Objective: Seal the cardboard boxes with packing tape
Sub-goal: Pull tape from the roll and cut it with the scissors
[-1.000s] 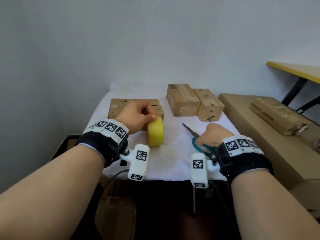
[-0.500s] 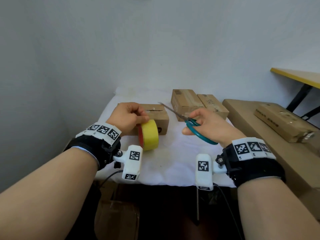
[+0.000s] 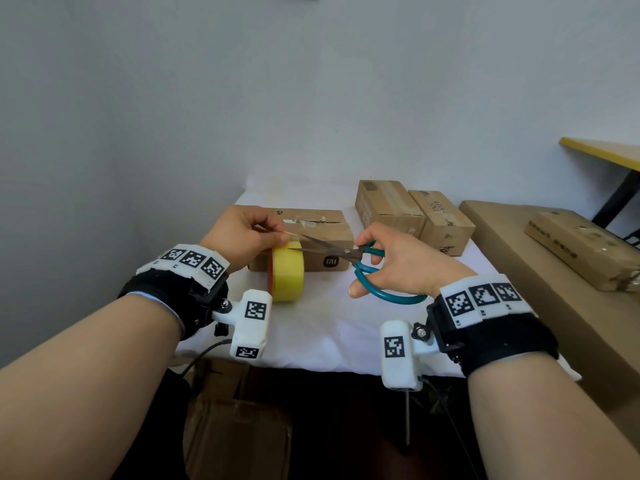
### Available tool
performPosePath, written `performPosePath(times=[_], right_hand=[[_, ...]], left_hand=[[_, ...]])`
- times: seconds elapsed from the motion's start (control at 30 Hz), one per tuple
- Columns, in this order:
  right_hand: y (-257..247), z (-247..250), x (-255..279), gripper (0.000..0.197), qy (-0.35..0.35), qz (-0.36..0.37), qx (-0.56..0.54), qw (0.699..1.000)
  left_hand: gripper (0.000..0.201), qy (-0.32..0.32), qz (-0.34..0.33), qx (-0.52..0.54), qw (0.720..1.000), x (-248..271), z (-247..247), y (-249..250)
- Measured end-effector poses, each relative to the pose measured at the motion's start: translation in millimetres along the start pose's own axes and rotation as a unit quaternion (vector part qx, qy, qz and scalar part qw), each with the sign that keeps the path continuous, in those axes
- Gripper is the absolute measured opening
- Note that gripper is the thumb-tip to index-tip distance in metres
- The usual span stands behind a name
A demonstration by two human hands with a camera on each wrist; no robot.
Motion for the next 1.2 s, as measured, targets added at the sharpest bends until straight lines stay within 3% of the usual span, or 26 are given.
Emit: performPosePath(times=[0.27,0.53,0.93,1.07,1.2], right_hand=[[-17.8,-2.2,-5.1,0.082,0.007,0.017,0.036,0.999],[-25.3,-11.6,-10.6,0.08,-0.004,0.036,-0.004,0.999],[-27.0,-14.1,-14.4,0.075,-0.004,0.031,0.011,0.999],[-29.4,-12.9,-14.1,0.072,0.001,0.031,0.02,0.999],[-33.1,-12.3,-12.3,0.069,0.007,0.034,0.025,0.999]], left_hand=[[0.007,0.01,-0.011,0.009,1.0,-0.3,4.2,-3.6],[0.006,0.011,-0.056,-0.029,0.998,3.1,9.3,5.4],[0.003,0.0,0.005,0.054,0.999,2.9,2.7,-11.2],[0.012,0.01,-0.025,0.031,0.999,6.0,-1.2,-8.6],[0.009,0.037,-0.039,-0.003,0.999,11.5,-4.5,-7.0]])
Point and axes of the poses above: each hand's wrist, its own x-axis away from the middle knuckle, its own z-axis out of the back of the hand, y = z × x, the point moved 8 cm from there along -x, towards the middle knuckle
